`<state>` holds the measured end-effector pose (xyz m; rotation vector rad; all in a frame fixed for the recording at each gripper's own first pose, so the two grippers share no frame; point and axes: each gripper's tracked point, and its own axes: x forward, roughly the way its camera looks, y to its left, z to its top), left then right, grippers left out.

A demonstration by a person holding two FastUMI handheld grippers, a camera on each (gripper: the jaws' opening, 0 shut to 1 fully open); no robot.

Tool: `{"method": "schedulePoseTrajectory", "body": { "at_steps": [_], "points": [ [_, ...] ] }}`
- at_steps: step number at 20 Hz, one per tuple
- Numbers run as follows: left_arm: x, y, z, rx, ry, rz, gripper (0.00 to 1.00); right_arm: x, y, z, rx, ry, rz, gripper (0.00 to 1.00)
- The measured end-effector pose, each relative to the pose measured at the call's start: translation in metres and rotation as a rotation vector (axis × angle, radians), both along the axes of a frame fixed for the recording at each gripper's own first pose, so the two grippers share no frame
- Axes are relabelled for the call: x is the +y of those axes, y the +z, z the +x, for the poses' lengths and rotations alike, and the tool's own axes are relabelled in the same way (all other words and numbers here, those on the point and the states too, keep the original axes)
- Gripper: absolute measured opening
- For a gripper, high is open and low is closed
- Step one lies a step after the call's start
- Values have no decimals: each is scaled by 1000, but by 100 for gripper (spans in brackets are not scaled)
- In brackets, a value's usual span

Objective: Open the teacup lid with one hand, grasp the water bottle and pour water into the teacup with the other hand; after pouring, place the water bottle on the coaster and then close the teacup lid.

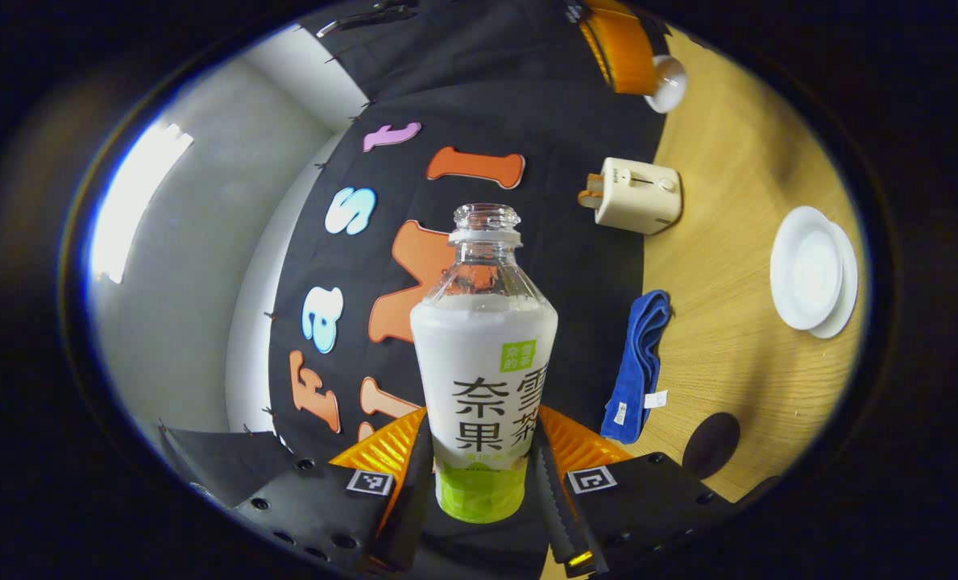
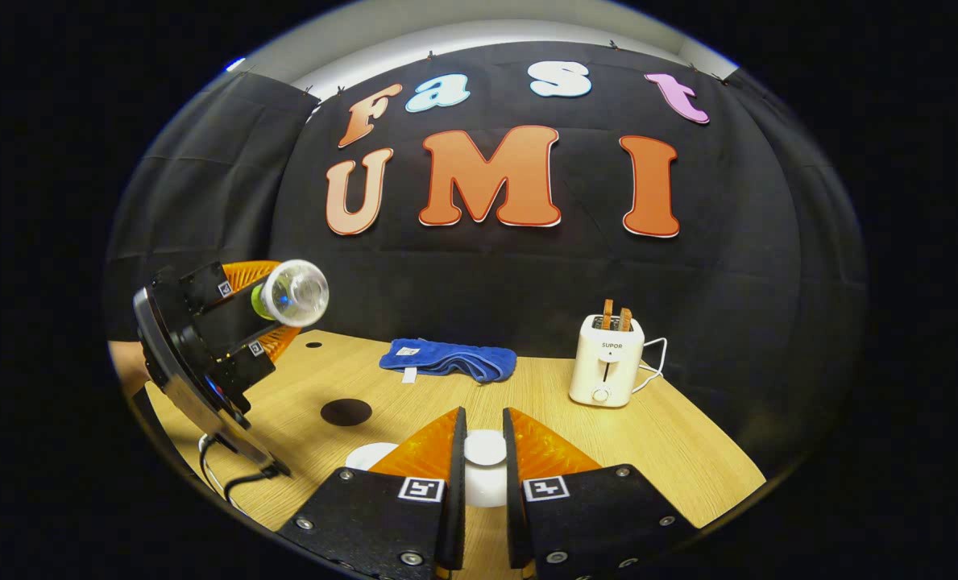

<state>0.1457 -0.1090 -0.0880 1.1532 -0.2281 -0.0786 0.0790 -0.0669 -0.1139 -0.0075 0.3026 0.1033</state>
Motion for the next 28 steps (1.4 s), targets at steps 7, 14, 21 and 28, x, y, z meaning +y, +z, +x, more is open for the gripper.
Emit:
{"method": "schedulePoseTrajectory", "body": {
  "at_steps": [7, 14, 21, 28],
  "points": [
    [56, 13, 33, 80, 105, -600, 63, 20, 11, 11, -11, 21, 12, 22],
    [73, -22, 57, 249, 143, -1069, 61, 55, 1, 17, 0, 87, 5, 22],
    [63, -76, 67, 418, 136, -1311, 64, 74, -26, 25, 50, 121, 3, 22],
    [50, -139, 71, 584, 160, -1397, 65, 81, -40, 30, 68, 137, -4, 22]
  ]
}}
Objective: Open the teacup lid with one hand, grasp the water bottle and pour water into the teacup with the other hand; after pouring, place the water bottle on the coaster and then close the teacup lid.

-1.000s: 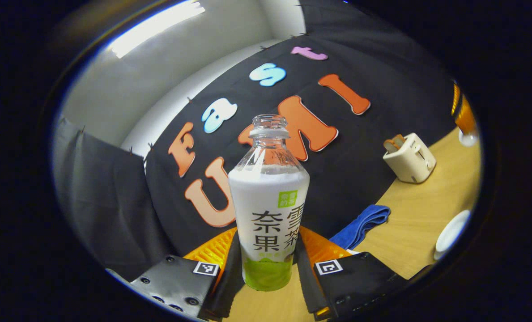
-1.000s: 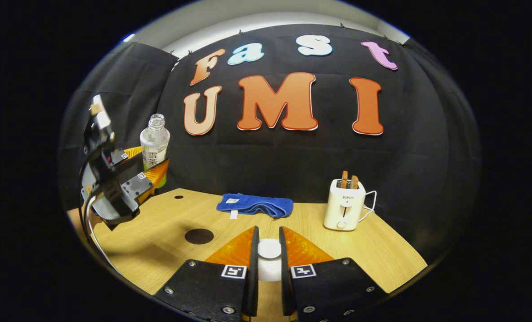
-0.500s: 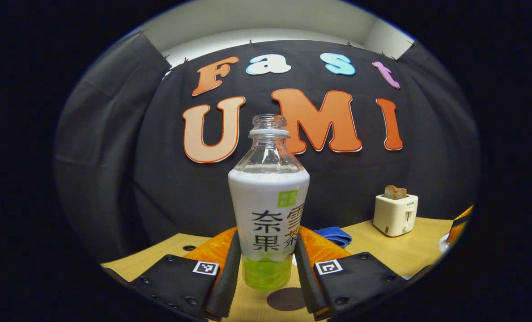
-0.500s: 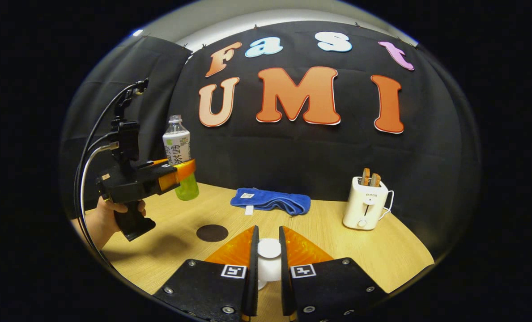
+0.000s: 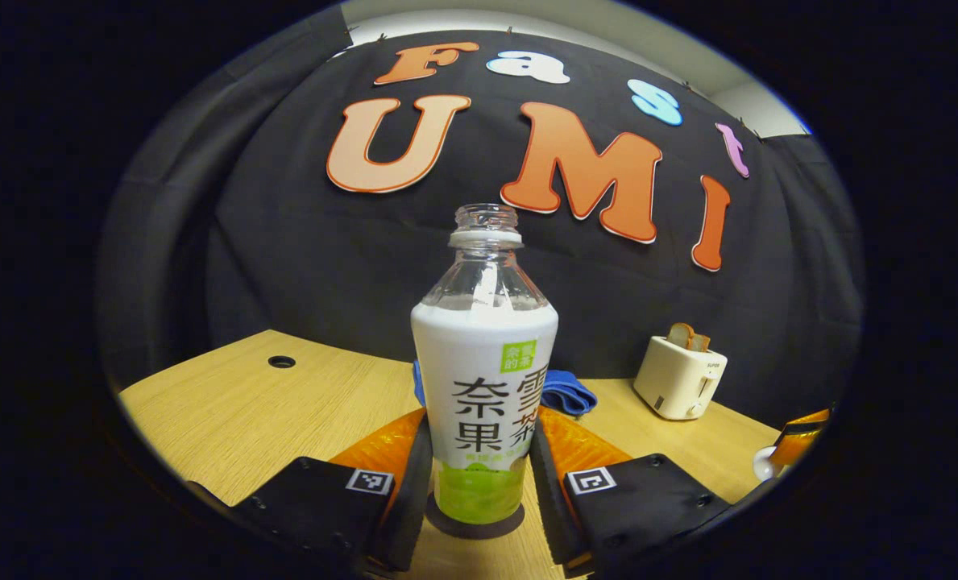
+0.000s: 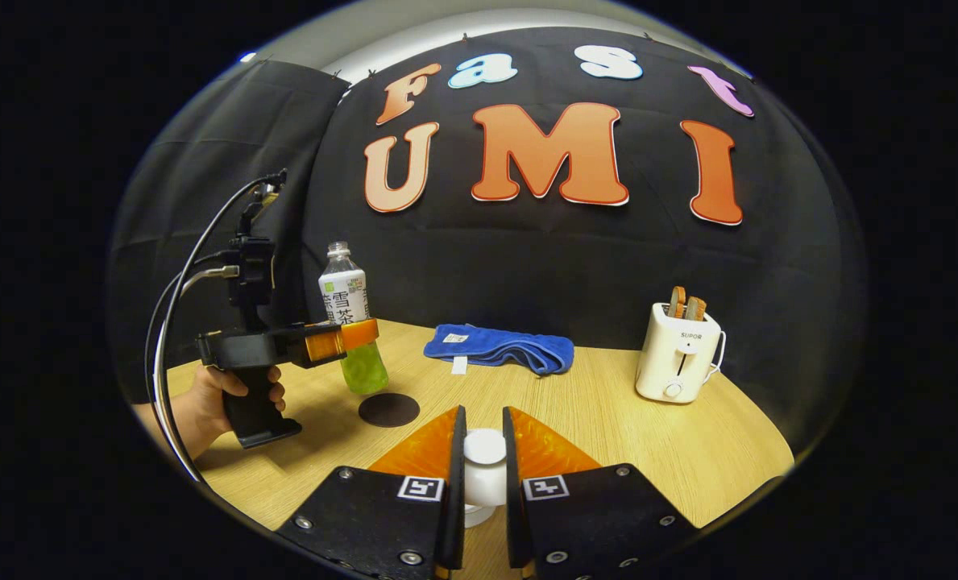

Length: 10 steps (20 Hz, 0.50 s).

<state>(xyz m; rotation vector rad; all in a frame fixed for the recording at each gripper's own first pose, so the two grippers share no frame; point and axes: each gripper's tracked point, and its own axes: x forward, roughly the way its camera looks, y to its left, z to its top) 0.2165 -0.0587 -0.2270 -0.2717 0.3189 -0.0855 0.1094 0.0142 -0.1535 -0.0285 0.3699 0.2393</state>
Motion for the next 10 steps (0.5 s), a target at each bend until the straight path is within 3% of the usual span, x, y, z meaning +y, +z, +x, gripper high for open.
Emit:
{"method": "schedulePoseTrajectory", "body": {
  "at_steps": [10],
  "points": [
    [-17, -46, 11, 98, -56, 18, 64, 9, -32, 11, 75, 24, -8, 22]
  ]
}}
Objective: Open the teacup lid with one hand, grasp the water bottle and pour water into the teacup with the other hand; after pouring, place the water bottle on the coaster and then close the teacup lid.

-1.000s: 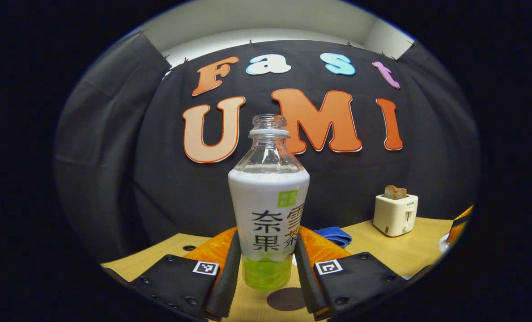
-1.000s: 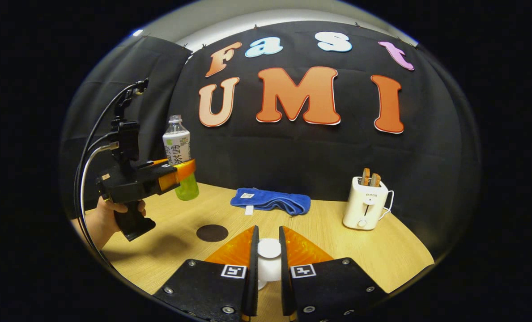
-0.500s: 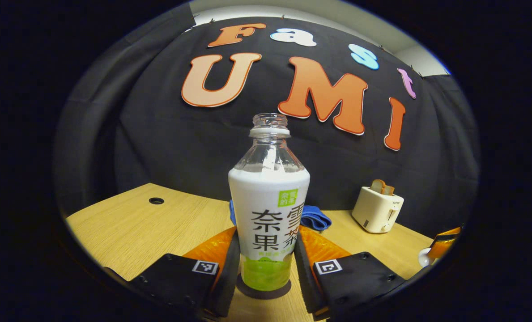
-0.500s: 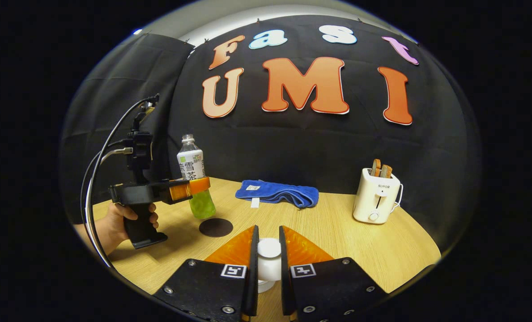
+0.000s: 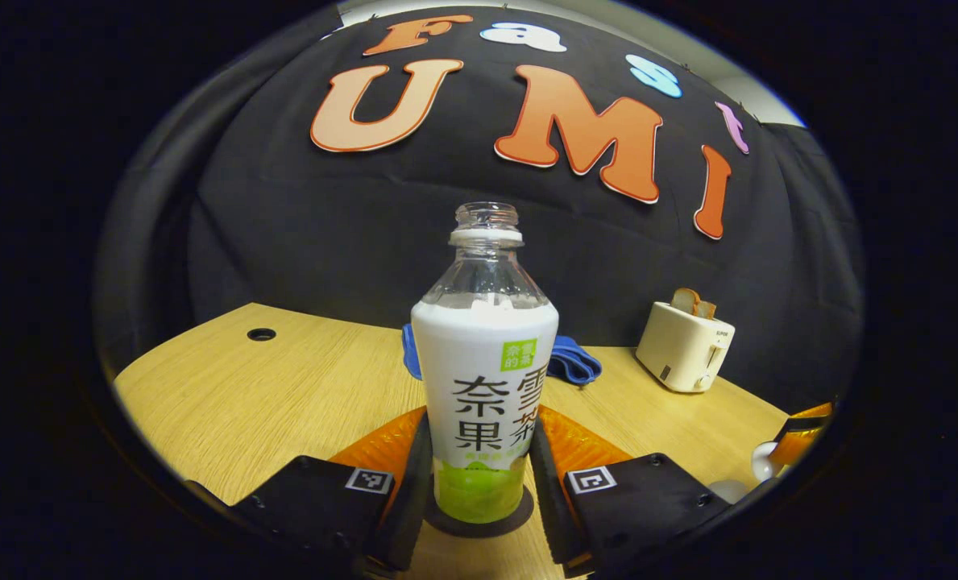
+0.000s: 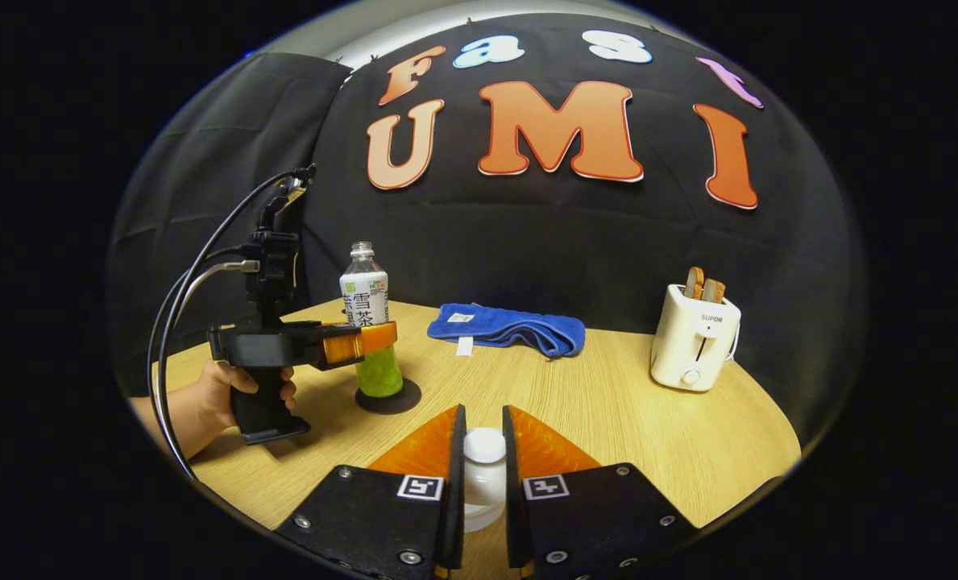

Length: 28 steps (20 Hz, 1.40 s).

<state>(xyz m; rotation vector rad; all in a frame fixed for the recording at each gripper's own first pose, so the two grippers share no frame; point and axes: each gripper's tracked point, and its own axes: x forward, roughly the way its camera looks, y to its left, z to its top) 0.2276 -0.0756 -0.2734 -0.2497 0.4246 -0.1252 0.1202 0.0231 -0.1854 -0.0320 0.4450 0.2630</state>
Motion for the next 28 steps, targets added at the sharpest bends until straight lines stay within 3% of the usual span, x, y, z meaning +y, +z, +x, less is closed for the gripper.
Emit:
{"method": "schedulePoseTrajectory", "body": {
  "at_steps": [2, 8, 18, 28],
  "points": [
    [0, -4, 0, 4, -3, 10, 63, 1, -6, 2, 16, 0, 2, 22],
    [-6, -9, -8, 12, -27, -1, 72, 5, -19, 2, 43, 9, 5, 22],
    [-4, 0, -29, -10, -70, 160, 91, 17, -25, 3, 37, 32, 20, 22],
    [15, 13, -53, -33, -39, 178, 94, 25, -39, -8, 50, 37, 8, 22]
  ]
}}
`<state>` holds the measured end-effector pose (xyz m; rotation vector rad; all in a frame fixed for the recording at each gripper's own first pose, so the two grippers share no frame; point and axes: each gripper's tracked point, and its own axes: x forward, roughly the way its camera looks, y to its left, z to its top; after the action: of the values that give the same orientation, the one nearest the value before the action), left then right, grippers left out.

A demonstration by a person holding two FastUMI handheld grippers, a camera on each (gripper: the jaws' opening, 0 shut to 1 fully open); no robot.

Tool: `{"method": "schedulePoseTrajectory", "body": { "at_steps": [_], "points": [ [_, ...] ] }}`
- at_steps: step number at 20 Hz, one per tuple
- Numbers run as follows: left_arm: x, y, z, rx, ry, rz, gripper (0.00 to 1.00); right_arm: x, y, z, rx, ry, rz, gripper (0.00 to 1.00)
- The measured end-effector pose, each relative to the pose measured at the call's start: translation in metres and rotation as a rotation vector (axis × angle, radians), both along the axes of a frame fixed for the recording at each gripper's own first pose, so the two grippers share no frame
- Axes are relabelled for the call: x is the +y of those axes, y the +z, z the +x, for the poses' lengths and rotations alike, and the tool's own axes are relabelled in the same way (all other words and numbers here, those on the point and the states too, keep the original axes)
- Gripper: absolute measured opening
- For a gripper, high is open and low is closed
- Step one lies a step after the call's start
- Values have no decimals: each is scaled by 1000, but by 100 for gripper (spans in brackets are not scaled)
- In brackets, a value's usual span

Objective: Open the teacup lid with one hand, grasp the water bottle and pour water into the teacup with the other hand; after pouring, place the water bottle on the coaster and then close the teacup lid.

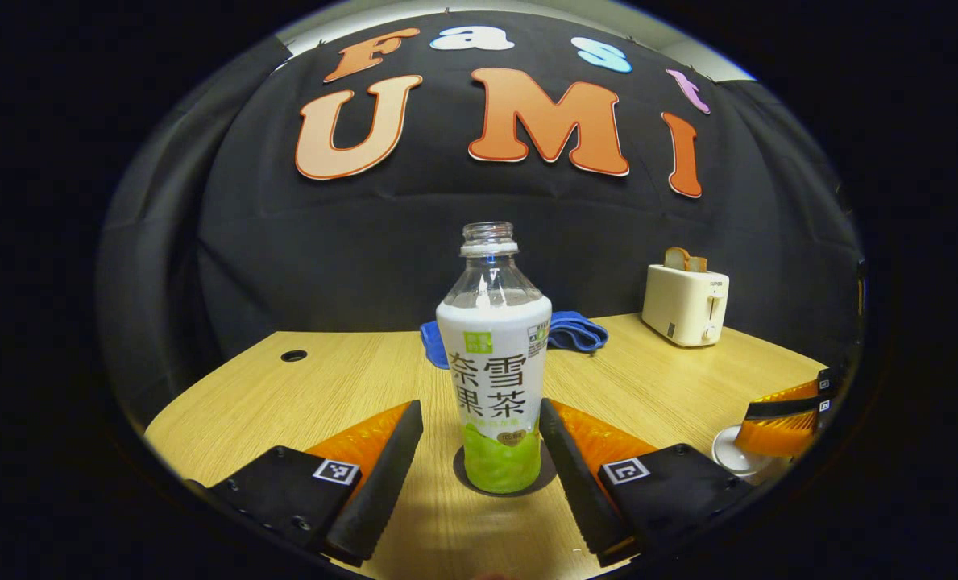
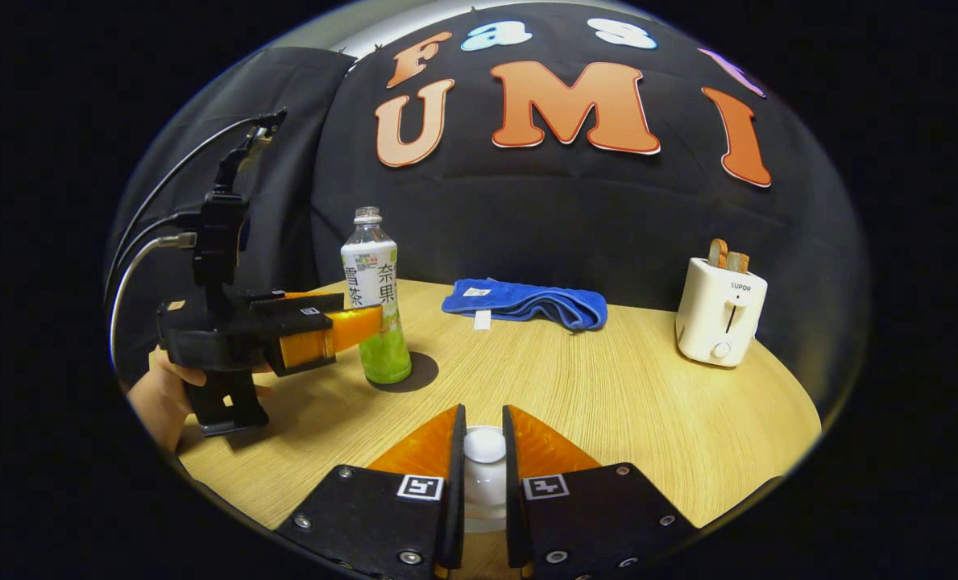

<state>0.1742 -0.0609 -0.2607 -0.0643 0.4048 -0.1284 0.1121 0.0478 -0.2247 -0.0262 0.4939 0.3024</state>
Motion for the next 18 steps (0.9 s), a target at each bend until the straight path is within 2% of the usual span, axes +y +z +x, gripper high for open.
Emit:
{"method": "schedulePoseTrajectory", "body": {
  "at_steps": [2, 7, 12, 13, 14, 15, 16, 18],
  "points": [
    [2, -1, -3, 9, 4, 17, 92, 0, 1, -1, -2, -3, 7, 22],
    [-4, -4, -8, 20, -6, 12, 96, 0, 1, -1, -16, -13, 17, 22],
    [-5, -7, -14, 35, -2, -4, 98, -1, -1, -1, -31, -24, -9, 31],
    [-6, -7, -17, 35, -5, -6, 98, 0, 1, -2, -33, -19, -13, 33],
    [-7, -6, -20, 34, -13, -10, 98, 3, 0, -5, -34, -10, -20, 40],
    [-8, -4, -22, 26, -15, -12, 98, 6, 1, -6, -39, 0, -29, 40],
    [-6, -1, -22, 16, -10, -10, 98, 7, 3, -7, -49, 4, -41, 54],
    [-3, 2, -25, 7, 0, -9, 97, 9, 11, -8, -76, 6, -57, 66]
  ]
}}
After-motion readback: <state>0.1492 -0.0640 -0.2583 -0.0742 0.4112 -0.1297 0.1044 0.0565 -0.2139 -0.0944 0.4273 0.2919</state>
